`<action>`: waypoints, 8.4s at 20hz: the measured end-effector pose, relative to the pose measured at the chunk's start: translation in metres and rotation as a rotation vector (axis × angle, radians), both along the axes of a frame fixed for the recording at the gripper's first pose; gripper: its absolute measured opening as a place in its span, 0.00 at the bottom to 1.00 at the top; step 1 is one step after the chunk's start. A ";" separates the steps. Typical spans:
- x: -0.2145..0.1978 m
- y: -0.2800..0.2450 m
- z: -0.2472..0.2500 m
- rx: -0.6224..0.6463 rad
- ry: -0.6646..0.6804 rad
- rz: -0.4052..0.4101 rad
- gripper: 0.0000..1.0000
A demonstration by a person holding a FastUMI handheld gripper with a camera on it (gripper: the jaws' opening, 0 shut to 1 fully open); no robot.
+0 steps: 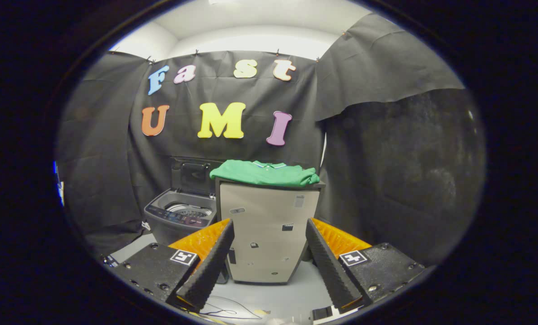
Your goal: Put the clothes into the washing machine and then close the washing machine lid.
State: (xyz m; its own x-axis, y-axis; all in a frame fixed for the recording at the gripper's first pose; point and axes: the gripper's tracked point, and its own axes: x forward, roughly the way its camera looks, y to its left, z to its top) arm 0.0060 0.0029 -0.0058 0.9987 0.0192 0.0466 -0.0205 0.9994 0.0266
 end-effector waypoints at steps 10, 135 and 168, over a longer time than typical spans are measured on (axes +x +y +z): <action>0.006 -0.018 -0.014 0.036 0.006 -0.009 1.00; 0.349 0.188 0.451 0.184 -0.012 0.399 0.04; 0.494 0.401 0.134 0.117 0.536 0.432 0.04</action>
